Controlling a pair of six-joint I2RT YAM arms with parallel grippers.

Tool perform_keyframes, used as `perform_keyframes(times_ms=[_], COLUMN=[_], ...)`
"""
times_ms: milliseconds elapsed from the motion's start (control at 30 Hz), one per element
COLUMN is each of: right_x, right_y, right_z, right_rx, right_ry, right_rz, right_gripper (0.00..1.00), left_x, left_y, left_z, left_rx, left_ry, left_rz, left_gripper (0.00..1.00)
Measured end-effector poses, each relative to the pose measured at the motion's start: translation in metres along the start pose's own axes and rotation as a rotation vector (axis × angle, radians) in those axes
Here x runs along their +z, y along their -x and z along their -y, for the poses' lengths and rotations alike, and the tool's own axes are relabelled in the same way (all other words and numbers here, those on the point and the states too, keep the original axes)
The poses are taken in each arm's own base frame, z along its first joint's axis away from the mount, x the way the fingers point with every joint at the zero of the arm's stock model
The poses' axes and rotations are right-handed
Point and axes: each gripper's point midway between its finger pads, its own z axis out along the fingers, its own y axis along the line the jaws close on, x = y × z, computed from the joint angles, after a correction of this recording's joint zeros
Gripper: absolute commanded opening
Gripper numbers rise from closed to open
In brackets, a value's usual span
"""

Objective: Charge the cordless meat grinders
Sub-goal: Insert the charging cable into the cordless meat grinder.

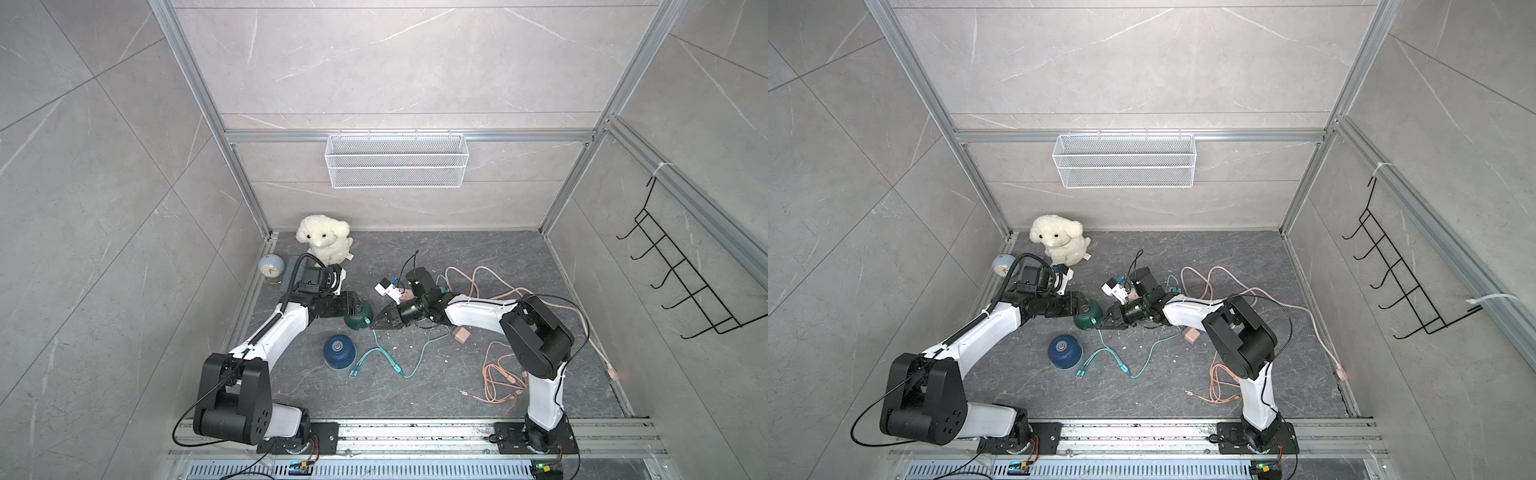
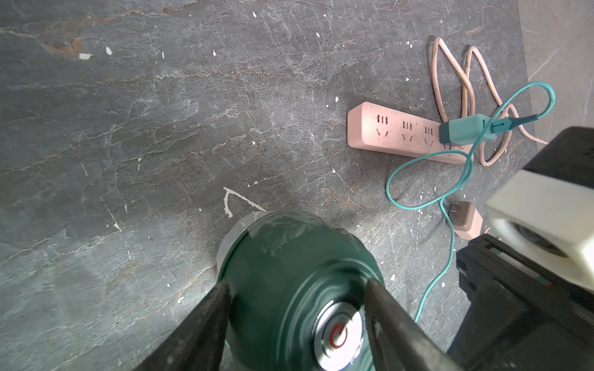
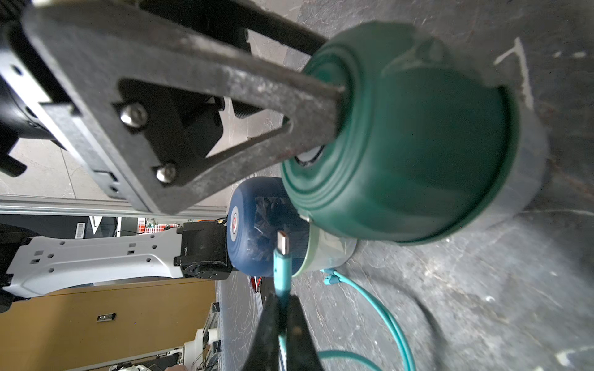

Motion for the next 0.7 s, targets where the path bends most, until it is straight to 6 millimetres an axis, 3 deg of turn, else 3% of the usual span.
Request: perform_keyframes(times_ms=[700], right_x=[0.0034], right_y=[0.0014], right_z=[0.0054], right_rx=[0.008], right_ry=[-0.003], right_rz=[-0.004], right_gripper=[0.0], left_x=[-0.0001], left_y=[0.0001], left_z=[0.0001], left_rx=[0.0], left_ry=[0.0], left_rz=[0.0], left_gripper=[0.68])
